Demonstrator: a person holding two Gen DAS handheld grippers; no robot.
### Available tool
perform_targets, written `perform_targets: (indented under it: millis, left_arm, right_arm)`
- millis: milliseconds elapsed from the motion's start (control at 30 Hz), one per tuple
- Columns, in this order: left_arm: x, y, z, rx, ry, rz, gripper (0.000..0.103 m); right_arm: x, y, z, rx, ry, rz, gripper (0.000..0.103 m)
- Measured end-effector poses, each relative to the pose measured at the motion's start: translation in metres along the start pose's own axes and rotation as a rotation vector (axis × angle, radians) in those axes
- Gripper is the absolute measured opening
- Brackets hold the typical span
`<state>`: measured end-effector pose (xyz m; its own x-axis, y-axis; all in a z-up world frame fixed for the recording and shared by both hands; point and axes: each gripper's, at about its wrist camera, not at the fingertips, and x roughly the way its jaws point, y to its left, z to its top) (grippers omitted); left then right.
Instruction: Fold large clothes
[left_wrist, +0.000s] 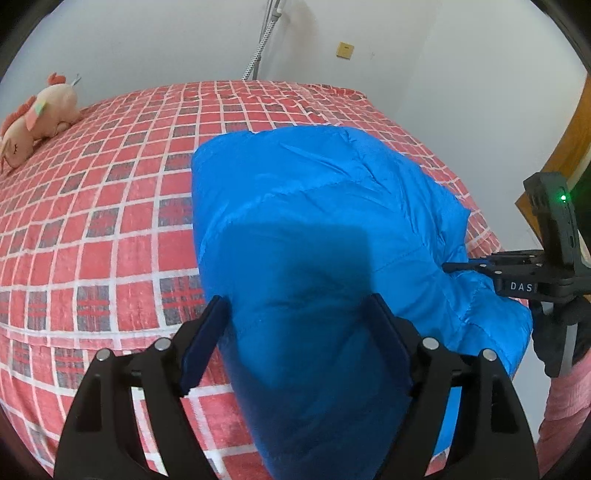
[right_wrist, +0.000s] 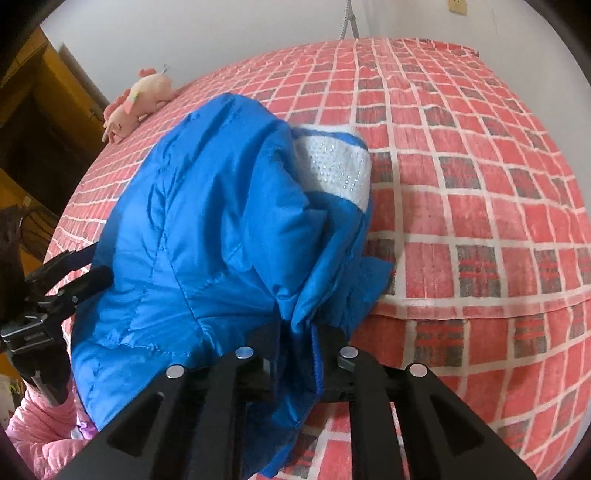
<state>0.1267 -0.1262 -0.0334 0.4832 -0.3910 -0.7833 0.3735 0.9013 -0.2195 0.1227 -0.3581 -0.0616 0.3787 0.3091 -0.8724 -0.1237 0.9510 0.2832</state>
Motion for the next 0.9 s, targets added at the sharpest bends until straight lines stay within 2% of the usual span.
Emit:
perform_targets:
  millis: [133, 267, 367, 500, 600, 767, 900]
  left_arm:
    - [-0.007, 0.002, 0.004, -0.015, 0.01, -0.001, 0.077]
    - [-0.032, 0.005, 0.003, -0.016, -0.025, 0.018, 0.076]
    - [-0.045, 0.003, 0.0, -0.009, -0.047, 0.044, 0.076]
    - [-0.048, -0.006, -0.008, 0.004, -0.035, 0.04, 0.076]
    - [-0.045, -0.013, -0.016, 0.027, -0.023, 0.029, 0.076]
    - [-0.031, -0.019, -0.028, 0.039, 0.024, -0.005, 0.077]
    - [-0.021, -0.022, -0.039, 0.07, 0.012, 0.02, 0.08]
  right_arm:
    - [-0.021, 0.007, 0.0, -0.012, -0.011, -0.033, 0.024]
    - [-0.064, 0.026, -0.005, -0.073, -0.102, -0.06, 0.024]
    - [-0.082, 0.054, -0.009, -0.147, -0.123, -0.02, 0.024]
    - [-0.069, 0.085, -0.014, -0.224, -0.047, 0.049, 0.024]
    - [-0.056, 0.093, -0.024, -0.256, -0.022, 0.012, 0.024]
    - [-0.033, 0.08, -0.042, -0.231, 0.032, -0.013, 0.019]
    - [-0.014, 0.068, -0.058, -0.209, 0.019, 0.001, 0.018]
